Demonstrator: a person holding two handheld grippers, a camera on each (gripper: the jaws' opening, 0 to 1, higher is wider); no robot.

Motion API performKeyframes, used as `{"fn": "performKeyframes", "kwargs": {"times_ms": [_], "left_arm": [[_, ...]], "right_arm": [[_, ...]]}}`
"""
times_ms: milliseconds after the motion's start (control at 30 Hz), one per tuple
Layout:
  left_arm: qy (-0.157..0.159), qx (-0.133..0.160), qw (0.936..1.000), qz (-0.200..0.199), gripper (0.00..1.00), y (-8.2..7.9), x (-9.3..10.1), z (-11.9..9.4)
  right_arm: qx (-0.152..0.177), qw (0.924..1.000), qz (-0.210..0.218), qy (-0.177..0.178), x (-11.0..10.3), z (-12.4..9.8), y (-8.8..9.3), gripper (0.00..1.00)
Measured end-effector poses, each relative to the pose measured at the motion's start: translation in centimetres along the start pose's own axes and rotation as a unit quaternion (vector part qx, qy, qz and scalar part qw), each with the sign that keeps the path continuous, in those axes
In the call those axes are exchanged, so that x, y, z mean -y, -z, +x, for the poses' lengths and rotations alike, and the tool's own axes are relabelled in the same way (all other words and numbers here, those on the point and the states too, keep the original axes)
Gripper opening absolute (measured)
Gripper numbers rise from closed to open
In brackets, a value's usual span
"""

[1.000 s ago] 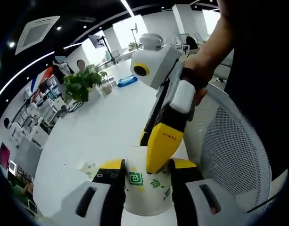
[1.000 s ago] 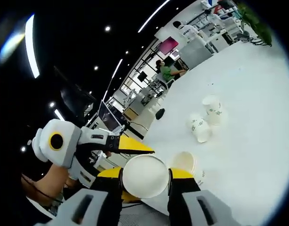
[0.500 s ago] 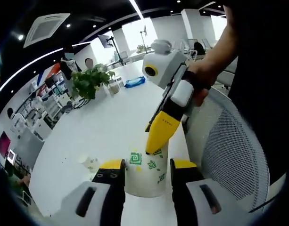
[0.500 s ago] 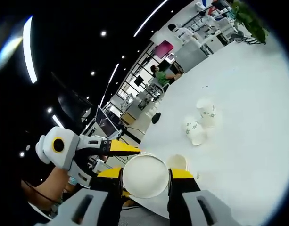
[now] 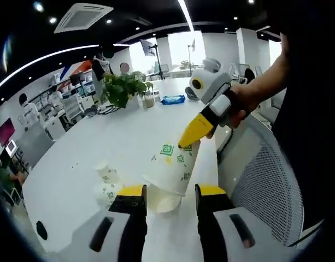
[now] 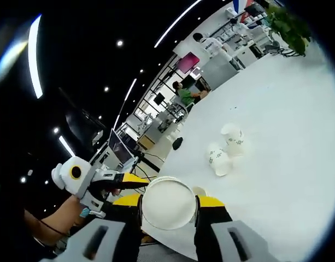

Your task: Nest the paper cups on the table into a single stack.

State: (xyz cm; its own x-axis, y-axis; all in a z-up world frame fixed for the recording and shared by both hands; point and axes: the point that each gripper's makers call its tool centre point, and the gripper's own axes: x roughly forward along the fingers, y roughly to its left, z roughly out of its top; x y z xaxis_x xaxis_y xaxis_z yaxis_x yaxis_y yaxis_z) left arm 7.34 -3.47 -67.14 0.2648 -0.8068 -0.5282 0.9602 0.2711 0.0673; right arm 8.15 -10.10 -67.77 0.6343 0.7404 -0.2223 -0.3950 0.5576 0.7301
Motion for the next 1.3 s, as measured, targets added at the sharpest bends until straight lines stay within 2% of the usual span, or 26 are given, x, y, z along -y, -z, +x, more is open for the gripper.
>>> {"fn": "performKeyframes", "kwargs": {"times_ms": [133, 333, 467, 567, 700, 767, 867, 1067, 1300], "left_arm": [[0.006, 0.012, 0.9992, -0.038, 0.30, 0.1, 0.0, 0.0], [0.022, 0.045, 0.9942, -0.095, 0.24, -0.3, -0.1, 0.1], [0.042, 0.080, 0.9871, -0.132, 0.21, -1.4, 0.5, 0.2], [0.052, 0.095, 0.9833, -0.146, 0.18, -1.9, 0.6, 0.0], [0.066, 0.103, 0.9803, -0.155, 0.13, -2.3, 1.0, -0.2], [0.082, 0.113, 0.9763, -0.165, 0.11, -2.4, 1.0, -0.6], [0.090, 0.120, 0.9745, -0.167, 0.09, -2.5, 1.1, -0.9], [0.093, 0.102, 0.9776, -0.159, 0.06, -1.8, 1.4, -0.8], [0.099, 0.103, 0.9761, -0.164, 0.04, -1.8, 1.4, -1.1]], "right_arm": [[0.017, 0.9998, -0.001, -0.012, -0.7, -0.3, -0.6, 0.35], [0.032, 0.9988, -0.008, -0.036, -1.8, -0.4, -1.1, 0.35], [0.039, 0.9979, -0.013, -0.050, -2.3, -0.5, -1.1, 0.35], [0.045, 0.9973, -0.006, -0.058, -2.5, -0.7, -1.2, 0.35], [0.046, 0.9967, 0.000, -0.066, -2.5, -0.8, -1.3, 0.35], [0.040, 0.9964, -0.007, -0.074, -2.6, -0.8, -1.0, 0.35], [0.029, 0.9965, -0.023, -0.075, -2.5, -0.9, -0.4, 0.35], [0.014, 0.9964, -0.040, -0.073, -2.3, -0.9, 0.5, 0.35], [-0.004, 0.9951, -0.059, -0.079, -2.4, -1.0, 1.4, 0.36]]}}
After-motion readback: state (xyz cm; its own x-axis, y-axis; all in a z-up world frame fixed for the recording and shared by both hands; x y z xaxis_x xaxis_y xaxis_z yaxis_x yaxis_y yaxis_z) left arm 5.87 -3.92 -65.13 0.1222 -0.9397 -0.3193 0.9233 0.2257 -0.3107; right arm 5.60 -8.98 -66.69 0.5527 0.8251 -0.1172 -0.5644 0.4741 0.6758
